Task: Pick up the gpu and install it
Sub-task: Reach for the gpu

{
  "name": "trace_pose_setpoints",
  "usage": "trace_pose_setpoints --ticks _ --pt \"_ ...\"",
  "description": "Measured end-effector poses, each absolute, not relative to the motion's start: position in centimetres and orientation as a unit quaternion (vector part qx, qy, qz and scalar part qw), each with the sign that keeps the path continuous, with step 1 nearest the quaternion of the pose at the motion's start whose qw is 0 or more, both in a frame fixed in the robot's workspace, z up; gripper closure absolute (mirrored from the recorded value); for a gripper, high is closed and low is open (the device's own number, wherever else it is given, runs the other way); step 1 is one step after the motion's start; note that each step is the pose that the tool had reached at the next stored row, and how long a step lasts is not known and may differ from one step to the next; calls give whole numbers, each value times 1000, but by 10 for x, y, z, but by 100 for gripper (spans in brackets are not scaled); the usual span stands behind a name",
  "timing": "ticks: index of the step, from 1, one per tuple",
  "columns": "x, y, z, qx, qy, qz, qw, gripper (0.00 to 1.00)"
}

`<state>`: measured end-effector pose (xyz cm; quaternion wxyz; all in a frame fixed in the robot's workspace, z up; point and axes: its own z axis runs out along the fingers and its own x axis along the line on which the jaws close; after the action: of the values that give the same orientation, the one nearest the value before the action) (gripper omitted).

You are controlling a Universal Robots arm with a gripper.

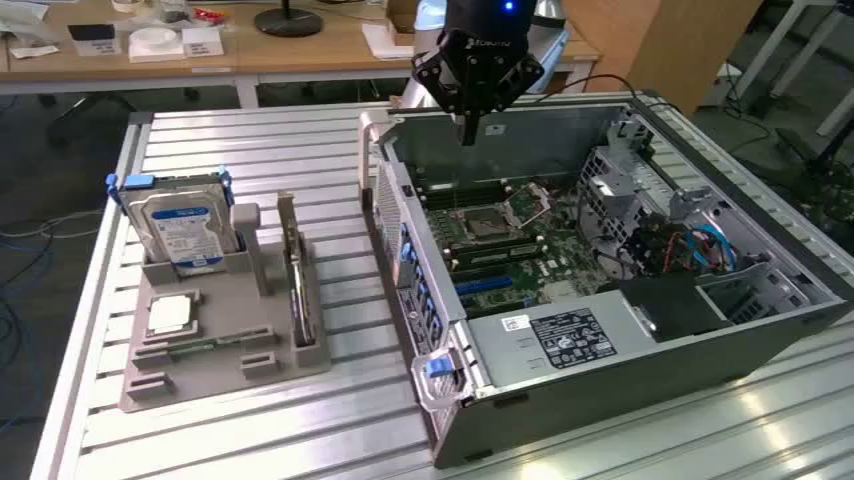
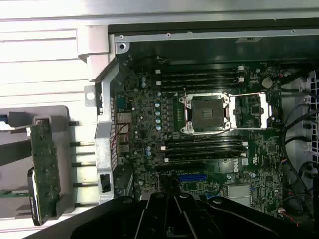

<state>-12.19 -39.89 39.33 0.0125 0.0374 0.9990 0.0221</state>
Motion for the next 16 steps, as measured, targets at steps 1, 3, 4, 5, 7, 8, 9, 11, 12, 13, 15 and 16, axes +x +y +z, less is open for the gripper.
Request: trace_pose_setpoints --ticks 1,3,4,5,7,8,9,11,12,13,15,16 --pt "-122 -399 393 37 999 22 12 89" --pt "-122 -399 393 37 999 22 12 89" --pt "-122 -399 393 37 999 22 12 89" --pt "-122 -399 393 37 999 22 12 89" --pt "-122 -399 393 37 999 22 12 89" --pt "-122 -399 393 37 999 22 12 89" --pt "-123 -399 393 38 999 22 12 89" --pt "-128 -399 393 37 999 22 12 89" --pt "-130 -399 393 37 999 22 13 89" --pt "-132 -399 393 37 999 22 13 89" --pt "-136 -399 393 37 999 22 13 89" --pt "-139 -399 393 37 999 22 12 89"
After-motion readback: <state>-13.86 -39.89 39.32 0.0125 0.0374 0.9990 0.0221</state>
